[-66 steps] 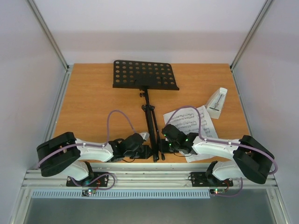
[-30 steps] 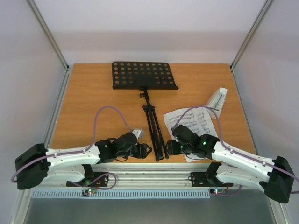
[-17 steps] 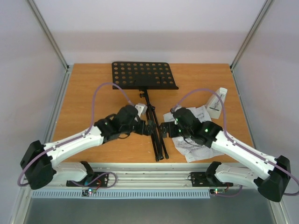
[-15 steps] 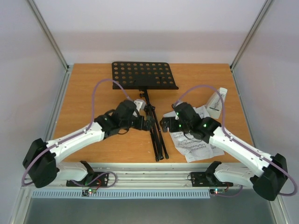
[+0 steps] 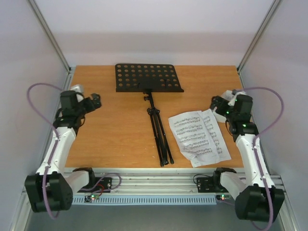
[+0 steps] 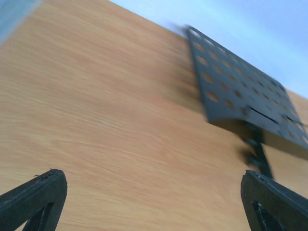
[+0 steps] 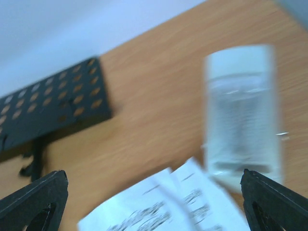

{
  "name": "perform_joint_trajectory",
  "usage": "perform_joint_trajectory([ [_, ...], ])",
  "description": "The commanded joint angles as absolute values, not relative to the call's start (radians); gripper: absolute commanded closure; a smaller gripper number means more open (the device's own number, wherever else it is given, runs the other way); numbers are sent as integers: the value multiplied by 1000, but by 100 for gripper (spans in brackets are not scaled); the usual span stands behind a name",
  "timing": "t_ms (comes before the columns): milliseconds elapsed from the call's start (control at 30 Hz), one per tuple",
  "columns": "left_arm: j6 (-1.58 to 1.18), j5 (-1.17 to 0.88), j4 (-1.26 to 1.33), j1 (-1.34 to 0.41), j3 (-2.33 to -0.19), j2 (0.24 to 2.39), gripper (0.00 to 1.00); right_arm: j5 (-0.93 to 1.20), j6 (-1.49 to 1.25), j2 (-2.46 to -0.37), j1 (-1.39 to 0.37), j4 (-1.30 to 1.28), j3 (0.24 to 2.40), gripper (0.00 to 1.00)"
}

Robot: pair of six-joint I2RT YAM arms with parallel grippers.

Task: Pack up the instrument practice props
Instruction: Reset both arms

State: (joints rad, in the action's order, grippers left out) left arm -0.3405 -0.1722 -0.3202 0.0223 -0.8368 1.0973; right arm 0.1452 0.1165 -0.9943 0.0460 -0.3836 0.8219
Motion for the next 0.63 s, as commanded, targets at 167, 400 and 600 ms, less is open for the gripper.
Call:
perform_joint_trajectory([
  [167,-311,97,222,184,-536,1098,1,116,220,-911,228,155,502,1],
  [400,-229,144,539,182,-395,1167,1,117,279,-962,227,480,310,1],
  [600,-217,139,616,182,-363,1208,1,140,285,-1057,218,545,311,2],
])
